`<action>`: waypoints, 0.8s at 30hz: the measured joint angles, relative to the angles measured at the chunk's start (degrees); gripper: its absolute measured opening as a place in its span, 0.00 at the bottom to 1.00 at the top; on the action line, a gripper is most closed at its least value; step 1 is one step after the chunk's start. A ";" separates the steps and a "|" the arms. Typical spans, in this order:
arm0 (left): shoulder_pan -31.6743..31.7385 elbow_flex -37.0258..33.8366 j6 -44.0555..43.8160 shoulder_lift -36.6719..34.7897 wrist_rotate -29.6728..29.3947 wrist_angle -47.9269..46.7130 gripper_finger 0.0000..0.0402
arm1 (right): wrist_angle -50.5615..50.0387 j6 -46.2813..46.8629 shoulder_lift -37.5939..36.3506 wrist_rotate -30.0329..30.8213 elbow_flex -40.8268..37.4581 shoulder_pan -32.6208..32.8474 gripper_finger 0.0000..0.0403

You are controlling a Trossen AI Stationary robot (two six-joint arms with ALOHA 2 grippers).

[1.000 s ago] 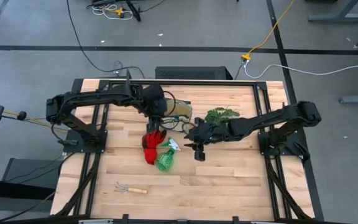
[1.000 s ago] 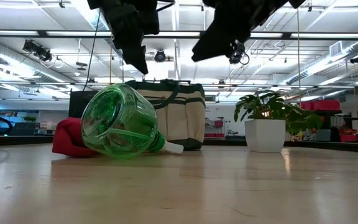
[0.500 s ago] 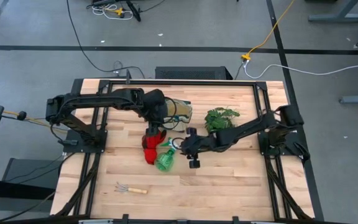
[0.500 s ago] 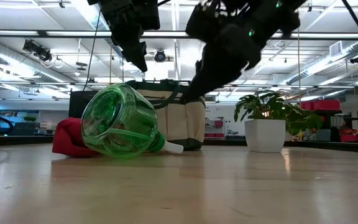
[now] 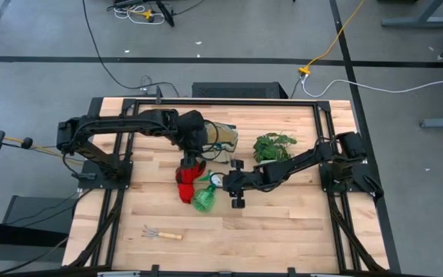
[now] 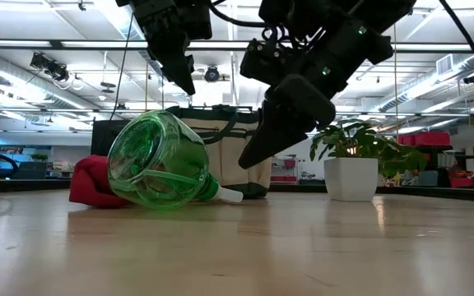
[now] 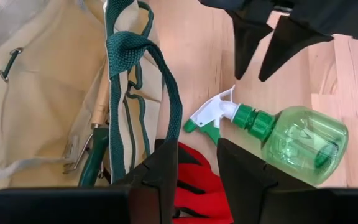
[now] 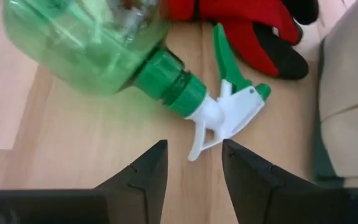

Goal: Pick & Place Garden tools in Gardening bag
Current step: Put the green spray bottle into the green gardening bag

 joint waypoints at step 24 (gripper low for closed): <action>0.00 -0.04 -10.81 0.04 2.94 1.67 0.30 | -3.20 5.32 2.85 6.72 -0.02 0.20 0.38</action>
